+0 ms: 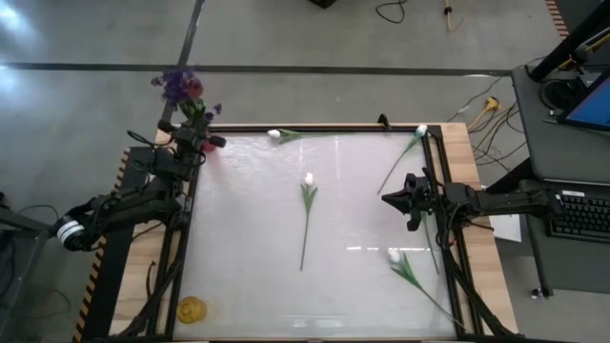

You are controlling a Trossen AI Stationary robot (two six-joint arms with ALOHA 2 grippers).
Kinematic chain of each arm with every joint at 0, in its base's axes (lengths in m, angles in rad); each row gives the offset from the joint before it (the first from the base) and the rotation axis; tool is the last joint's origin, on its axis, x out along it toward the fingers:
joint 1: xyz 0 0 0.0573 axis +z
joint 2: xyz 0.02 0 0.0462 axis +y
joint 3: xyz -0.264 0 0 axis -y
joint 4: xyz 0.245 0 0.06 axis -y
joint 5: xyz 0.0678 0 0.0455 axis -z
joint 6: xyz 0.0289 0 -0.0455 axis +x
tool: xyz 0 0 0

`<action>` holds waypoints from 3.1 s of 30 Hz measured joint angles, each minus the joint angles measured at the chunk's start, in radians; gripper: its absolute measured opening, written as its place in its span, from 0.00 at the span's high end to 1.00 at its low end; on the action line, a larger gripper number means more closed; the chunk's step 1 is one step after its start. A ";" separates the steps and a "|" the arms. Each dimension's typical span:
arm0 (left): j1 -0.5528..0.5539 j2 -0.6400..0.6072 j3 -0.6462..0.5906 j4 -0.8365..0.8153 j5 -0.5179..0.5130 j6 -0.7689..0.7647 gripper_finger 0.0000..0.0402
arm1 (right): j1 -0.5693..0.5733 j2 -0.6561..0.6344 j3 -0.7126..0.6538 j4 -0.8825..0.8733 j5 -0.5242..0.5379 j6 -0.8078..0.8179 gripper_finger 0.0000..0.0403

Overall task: Sort flowers into vase by color
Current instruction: Put the bottom red flower into the red vase

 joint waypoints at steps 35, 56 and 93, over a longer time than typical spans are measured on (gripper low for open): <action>-0.001 0.003 0.012 0.042 -0.156 -0.130 1.00 | 0.000 0.000 0.000 0.000 -0.001 -0.007 0.98; -0.002 0.009 0.059 -0.037 -0.261 -0.008 1.00 | 0.000 0.000 0.000 0.000 -0.001 -0.011 0.98; -0.002 0.143 0.061 -0.303 -0.423 -0.249 1.00 | 0.000 0.000 0.000 0.000 -0.001 -0.008 0.98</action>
